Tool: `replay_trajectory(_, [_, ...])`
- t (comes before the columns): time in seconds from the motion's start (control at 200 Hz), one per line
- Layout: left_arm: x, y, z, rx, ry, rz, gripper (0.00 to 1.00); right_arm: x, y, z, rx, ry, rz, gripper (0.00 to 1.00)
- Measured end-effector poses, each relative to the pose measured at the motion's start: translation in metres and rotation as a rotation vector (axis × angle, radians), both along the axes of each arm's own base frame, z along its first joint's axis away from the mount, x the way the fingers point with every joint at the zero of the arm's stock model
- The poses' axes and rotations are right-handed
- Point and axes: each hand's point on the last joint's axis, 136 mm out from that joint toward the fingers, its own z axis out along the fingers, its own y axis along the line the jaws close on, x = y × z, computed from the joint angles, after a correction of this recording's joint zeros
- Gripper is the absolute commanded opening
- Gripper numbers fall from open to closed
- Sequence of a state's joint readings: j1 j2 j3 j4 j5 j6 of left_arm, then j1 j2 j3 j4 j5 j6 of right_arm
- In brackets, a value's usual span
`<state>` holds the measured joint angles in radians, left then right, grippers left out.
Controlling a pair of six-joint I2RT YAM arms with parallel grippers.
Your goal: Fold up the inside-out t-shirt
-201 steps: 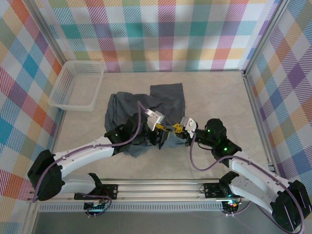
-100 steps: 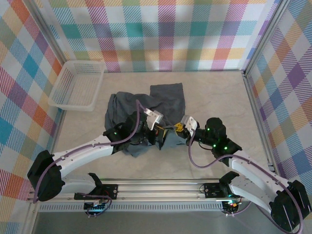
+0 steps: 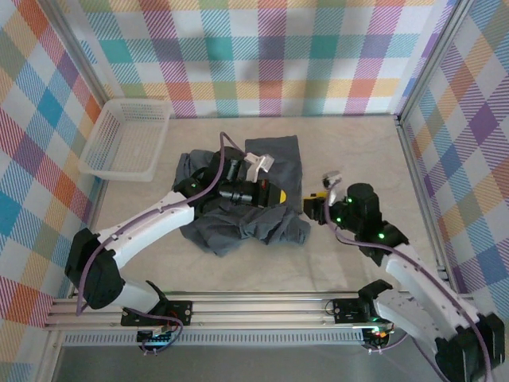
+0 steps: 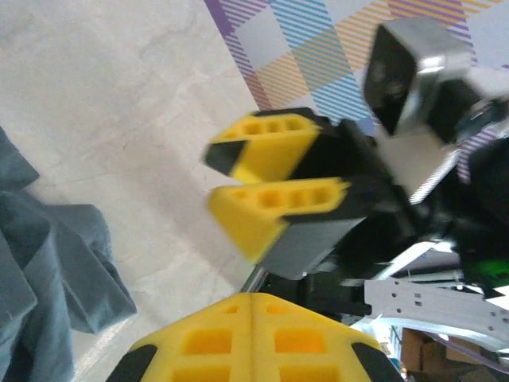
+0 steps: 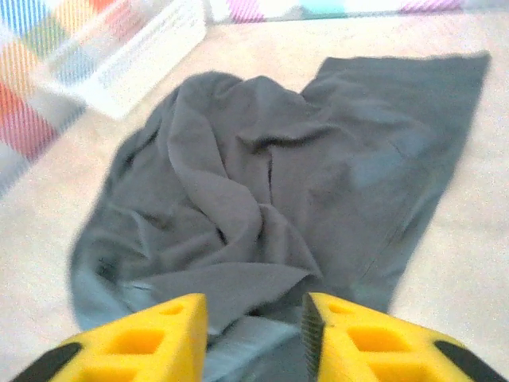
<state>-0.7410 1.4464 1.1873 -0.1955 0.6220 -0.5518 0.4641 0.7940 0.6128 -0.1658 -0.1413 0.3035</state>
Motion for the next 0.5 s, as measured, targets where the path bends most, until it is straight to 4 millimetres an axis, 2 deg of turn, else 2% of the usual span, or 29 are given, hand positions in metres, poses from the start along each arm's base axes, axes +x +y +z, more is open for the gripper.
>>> replay_trajectory(0.115, [0.002,0.003,-0.016,0.055,0.026,0.008,0.0,-0.016,-0.007,0.004,0.186,0.153,-0.099,0.3])
replay_trajectory(0.215, [0.011,0.021,-0.047,0.223,-0.003,0.068,0.0,-0.025,-0.006,-0.019,0.226,0.305,-0.141,0.36])
replay_trajectory(0.255, [0.012,0.028,-0.061,0.302,-0.022,0.08,0.1,-0.026,-0.006,-0.036,0.203,0.385,-0.164,0.38])
replay_trajectory(0.32, [0.012,0.039,-0.084,0.412,-0.037,0.077,0.35,-0.027,-0.004,-0.061,0.15,0.502,-0.188,0.44])
replay_trajectory(0.365, [0.008,0.042,-0.098,0.475,-0.044,0.056,0.45,-0.026,-0.002,-0.078,0.113,0.583,-0.201,0.49])
replay_trajectory(0.42, [0.0,0.04,-0.113,0.536,-0.056,0.017,0.5,-0.024,0.002,-0.095,0.082,0.661,-0.208,0.54])
replay_trajectory(0.5, [-0.01,0.033,-0.133,0.615,-0.084,-0.035,0.52,-0.023,0.008,-0.116,0.053,0.749,-0.206,0.57])
